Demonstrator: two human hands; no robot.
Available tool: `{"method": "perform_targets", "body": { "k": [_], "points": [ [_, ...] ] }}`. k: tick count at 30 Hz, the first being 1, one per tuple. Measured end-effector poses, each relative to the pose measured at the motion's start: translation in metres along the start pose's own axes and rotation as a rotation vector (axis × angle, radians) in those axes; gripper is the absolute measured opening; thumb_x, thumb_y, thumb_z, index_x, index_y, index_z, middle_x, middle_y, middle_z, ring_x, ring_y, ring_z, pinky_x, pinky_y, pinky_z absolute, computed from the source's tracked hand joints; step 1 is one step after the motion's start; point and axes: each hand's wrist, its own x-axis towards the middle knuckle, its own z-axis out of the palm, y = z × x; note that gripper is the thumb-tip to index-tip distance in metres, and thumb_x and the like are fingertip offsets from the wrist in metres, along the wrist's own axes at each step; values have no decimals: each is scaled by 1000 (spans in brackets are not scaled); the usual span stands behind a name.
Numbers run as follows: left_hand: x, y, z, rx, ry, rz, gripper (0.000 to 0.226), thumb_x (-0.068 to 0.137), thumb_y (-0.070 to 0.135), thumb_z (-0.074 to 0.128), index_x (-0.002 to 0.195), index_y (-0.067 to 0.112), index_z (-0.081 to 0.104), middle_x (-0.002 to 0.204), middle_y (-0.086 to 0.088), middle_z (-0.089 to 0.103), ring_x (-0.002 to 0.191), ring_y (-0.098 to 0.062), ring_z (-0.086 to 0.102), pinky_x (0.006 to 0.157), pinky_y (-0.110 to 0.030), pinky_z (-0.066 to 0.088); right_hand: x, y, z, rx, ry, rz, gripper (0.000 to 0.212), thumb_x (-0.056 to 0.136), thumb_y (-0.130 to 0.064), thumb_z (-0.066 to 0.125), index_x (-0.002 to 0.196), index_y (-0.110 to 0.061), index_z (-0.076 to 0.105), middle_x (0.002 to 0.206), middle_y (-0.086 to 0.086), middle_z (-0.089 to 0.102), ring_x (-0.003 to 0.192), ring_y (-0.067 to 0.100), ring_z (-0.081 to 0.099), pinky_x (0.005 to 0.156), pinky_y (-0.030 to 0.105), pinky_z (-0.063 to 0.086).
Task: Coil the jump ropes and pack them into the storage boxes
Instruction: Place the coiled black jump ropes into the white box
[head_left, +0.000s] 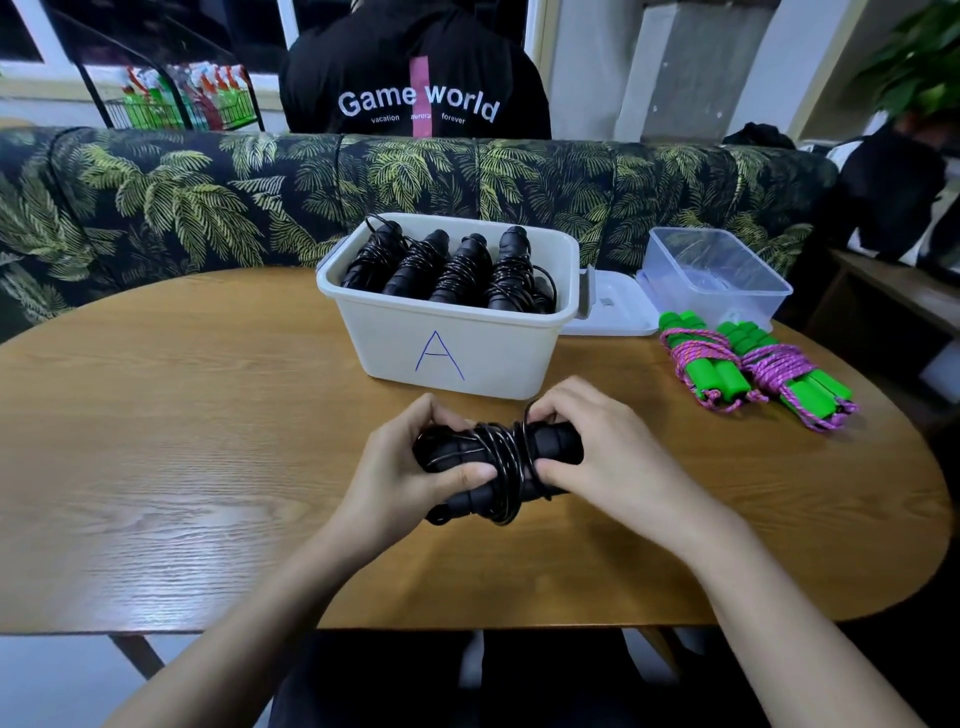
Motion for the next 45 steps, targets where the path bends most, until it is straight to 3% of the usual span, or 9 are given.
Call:
{"method": "perform_targets", "body": {
  "k": [7, 10, 16, 22, 25, 30, 37, 41, 45],
  "points": [
    [4, 2, -9, 34, -247, 30, 37, 66, 36, 85, 90, 23, 59, 97, -6, 73, 84, -27, 70, 73, -41, 54, -2, -12, -16, -234, -291, -87, 80, 79, -47, 73, 145, -48, 28, 143, -27, 39, 130, 0, 35, 92, 33, 43],
    [11, 10, -15, 18, -393, 29, 35, 68, 32, 85, 92, 24, 60, 92, -14, 70, 77, -26, 64, 68, -39, 50, -2, -14, -17, 28, -538, -80, 81, 84, -38, 69, 145, -59, 20, 131, -25, 58, 111, 3, 59, 96, 36, 48],
    [18, 22, -4, 65, -32, 0, 63, 66, 49, 74, 124, 34, 55, 125, 6, 61, 114, -8, 58, 99, -41, 50, 8, 8, -6, 255, -150, 103, 71, 74, -43, 67, 142, -44, 47, 121, -15, 68, 112, 3, 62, 103, 38, 47],
    [6, 15, 33, 273, -108, 14, 107, 49, 74, 74, 143, 58, 25, 164, -1, -1, 146, 4, -15, 119, -26, 12, -2, 4, 21, 602, 58, 302, 44, 88, -5, 70, 117, -36, 57, 113, -5, 71, 105, 6, 66, 101, 32, 49],
    [8, 5, 34, 189, -59, 39, 97, 52, 65, 78, 140, 37, 48, 157, -1, 15, 146, 7, 10, 113, -9, 21, -9, -3, 19, 730, -81, 325, 43, 92, -8, 66, 117, -40, 55, 118, -8, 68, 110, 0, 63, 100, 25, 49],
    [15, 5, 19, 30, -48, 78, 70, 66, 49, 76, 131, 30, 59, 147, 5, 38, 138, 5, 32, 110, -15, 32, -20, 3, 6, 1062, -323, 288, 59, 90, -23, 70, 143, -29, 43, 139, -1, 57, 126, 17, 58, 101, 43, 51],
    [8, 11, 35, -87, -24, 103, 83, 65, 46, 79, 139, 23, 50, 142, 10, 52, 133, -5, 46, 107, -27, 41, -17, -9, 18, 1287, -126, 362, 59, 83, -31, 62, 140, -38, 45, 134, -8, 63, 121, 14, 61, 104, 41, 48],
    [27, 34, 24, 294, -41, 194, 100, 68, 79, 61, 151, 37, 26, 147, 26, 41, 131, -3, 41, 107, -28, 37, -13, -8, 5, 1369, 47, 352, 55, 84, -20, 60, 138, -27, 52, 132, 1, 64, 119, 22, 63, 100, 38, 51],
    [81, 39, -22, 609, 70, 321, 90, 77, 75, 48, 152, 27, 31, 149, 7, 46, 131, -21, 42, 103, -33, 35, 9, 3, -30, 1299, 225, 263, 61, 86, -23, 72, 143, -26, 49, 136, 7, 61, 124, 39, 57, 109, 57, 40]
  ]
}}
